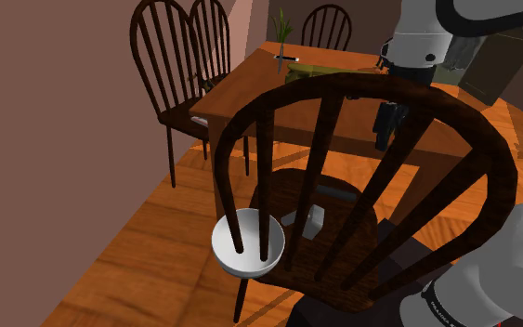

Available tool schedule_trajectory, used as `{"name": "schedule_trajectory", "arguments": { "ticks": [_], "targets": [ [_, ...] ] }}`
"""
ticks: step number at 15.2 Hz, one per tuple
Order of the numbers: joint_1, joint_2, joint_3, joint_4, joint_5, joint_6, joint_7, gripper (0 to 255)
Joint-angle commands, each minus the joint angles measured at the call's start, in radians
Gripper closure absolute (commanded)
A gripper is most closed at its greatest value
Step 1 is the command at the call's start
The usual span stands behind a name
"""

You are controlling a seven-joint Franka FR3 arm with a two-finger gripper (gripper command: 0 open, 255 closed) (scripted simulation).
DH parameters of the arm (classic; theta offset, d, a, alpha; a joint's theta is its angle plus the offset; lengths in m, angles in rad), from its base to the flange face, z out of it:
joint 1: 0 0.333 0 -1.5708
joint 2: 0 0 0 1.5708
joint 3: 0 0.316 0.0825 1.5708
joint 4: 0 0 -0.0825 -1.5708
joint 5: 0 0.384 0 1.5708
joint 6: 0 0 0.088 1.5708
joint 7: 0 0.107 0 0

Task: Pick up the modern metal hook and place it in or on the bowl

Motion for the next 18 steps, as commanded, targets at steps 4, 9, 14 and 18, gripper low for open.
{"name": "schedule_trajectory", "arguments": {
  "ticks": [4,9,14,18],
  "targets": [
    [0.024,0.054,0.004,-0.051,0.004,0.102,-0.038,0],
    [0.063,0.169,0.015,-0.112,0.012,0.274,-0.1,0],
    [0.1,0.311,0.031,-0.143,0.019,0.443,-0.16,0],
    [0.128,0.442,0.048,-0.145,0.023,0.573,-0.205,0]
  ]
}}
